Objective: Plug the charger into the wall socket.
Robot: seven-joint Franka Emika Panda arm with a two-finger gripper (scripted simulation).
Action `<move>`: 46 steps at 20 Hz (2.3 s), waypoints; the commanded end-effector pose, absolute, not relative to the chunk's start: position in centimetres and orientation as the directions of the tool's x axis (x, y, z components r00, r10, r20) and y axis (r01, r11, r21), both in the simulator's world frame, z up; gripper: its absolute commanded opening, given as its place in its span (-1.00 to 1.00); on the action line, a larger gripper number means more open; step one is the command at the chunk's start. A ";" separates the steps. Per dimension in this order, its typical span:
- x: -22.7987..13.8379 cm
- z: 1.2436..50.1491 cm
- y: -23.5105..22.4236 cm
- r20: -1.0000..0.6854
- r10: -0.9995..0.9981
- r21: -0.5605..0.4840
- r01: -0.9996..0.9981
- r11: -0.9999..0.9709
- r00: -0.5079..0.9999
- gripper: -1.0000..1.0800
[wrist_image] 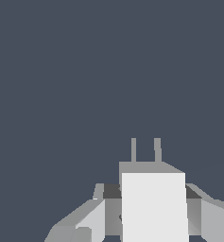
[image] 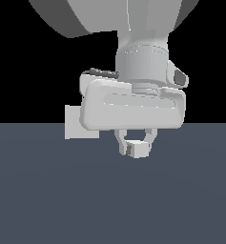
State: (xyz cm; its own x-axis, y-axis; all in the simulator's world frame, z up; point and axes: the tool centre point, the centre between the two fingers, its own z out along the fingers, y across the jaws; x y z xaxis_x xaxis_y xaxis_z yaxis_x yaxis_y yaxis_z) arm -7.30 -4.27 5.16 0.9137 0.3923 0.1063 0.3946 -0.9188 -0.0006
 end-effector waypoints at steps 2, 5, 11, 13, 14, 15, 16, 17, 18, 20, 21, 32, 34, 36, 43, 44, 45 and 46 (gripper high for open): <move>-6.4 6.0 -2.1 0.107 0.353 0.000 0.355 -0.935 0.930 -1.00; -5.6 6.6 -0.3 0.106 0.320 0.000 0.321 -0.947 0.942 -1.00; -3.7 8.0 3.2 0.106 0.251 0.000 0.252 -0.968 0.962 -1.00; -3.0 8.4 4.2 0.106 0.230 0.000 0.231 -0.973 0.967 -1.00; -2.7 8.6 4.7 0.106 0.220 0.000 0.221 -0.975 0.970 -1.00; -2.4 8.7 5.1 0.106 0.211 0.001 0.212 -0.977 0.972 -1.00; -2.1 8.9 5.6 0.105 0.202 0.001 0.203 -0.979 0.974 -1.00; -1.8 9.1 5.9 0.105 0.194 0.001 0.195 -0.981 0.975 -1.00; -1.6 9.2 6.3 0.105 0.186 0.001 0.187 -0.982 0.977 -1.00; -1.1 9.5 6.9 0.105 0.172 0.001 0.173 -0.985 0.979 -1.00; -0.9 9.6 7.2 0.105 0.166 0.001 0.167 -0.986 0.980 -1.00; 0.0 10.0 8.2 0.104 0.144 0.000 0.144 -0.990 0.984 -1.00; 0.0 10.0 8.2 0.104 0.144 0.000 0.145 -0.989 0.984 -1.00; 0.1 10.0 8.2 0.104 0.144 0.000 0.145 -0.989 0.984 -1.00; 1.7 10.0 8.4 0.104 0.143 0.000 0.144 -0.990 0.984 -1.00; 2.0 10.0 8.5 0.104 0.143 0.000 0.144 -0.990 0.984 -1.00; 2.4 10.0 8.5 0.104 0.143 0.000 0.143 -0.990 0.984 -1.00; 2.8 10.0 8.6 0.104 0.143 0.000 0.143 -0.990 0.984 -1.00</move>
